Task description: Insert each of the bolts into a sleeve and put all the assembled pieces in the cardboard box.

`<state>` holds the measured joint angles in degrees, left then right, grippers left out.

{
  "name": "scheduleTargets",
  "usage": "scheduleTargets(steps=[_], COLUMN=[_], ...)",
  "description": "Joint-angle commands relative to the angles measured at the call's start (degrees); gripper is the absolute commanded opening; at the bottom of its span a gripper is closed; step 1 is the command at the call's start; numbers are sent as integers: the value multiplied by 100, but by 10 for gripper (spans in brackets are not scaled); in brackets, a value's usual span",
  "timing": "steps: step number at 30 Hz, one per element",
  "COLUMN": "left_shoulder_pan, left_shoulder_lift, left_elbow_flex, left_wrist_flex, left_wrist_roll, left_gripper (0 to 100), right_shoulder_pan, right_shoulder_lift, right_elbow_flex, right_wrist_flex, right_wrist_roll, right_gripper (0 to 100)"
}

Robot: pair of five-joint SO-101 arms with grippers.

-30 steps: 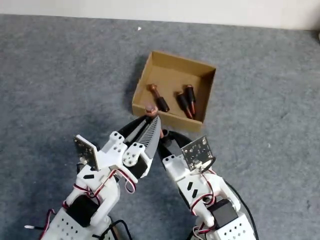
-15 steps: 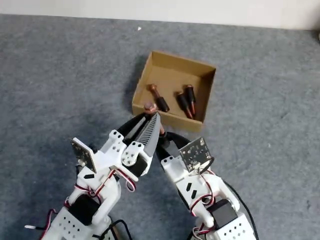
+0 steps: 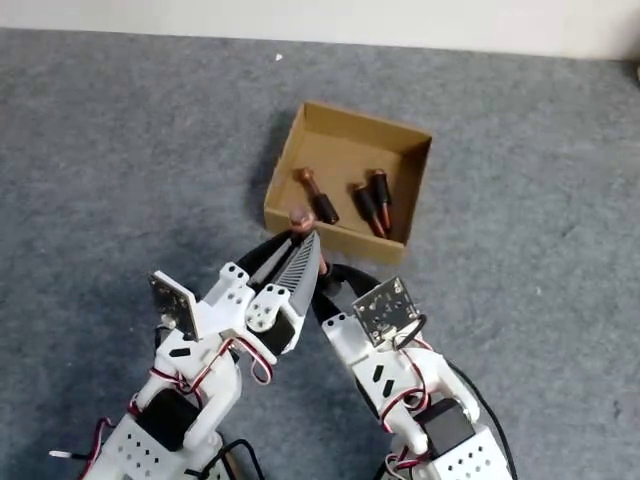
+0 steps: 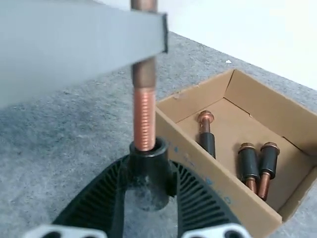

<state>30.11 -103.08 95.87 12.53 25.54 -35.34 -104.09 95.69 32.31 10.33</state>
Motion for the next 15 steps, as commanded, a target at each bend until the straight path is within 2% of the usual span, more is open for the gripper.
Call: scheduleTargets(steps=[1,4,11,15], left_shoulder_pan=[-22,75,1068,1138], left_shoulder_lift=[-75,-66,-66,-66], left_elbow_flex=[127,127,127,127], left_wrist_flex=[246,404,1275,1380], left_wrist_roll=[-26,-26,-35,-35], left_gripper=[6,6,6,7], right_shoulder_pan=[119,145,145,163], right_shoulder_lift=[-119,-119,-119,-119], right_elbow_flex=[259,259,259,259], right_wrist_flex=[-180,-180,-180,-180], right_wrist_roll=[53,53,26,26], right_gripper=[5,5,5,5])
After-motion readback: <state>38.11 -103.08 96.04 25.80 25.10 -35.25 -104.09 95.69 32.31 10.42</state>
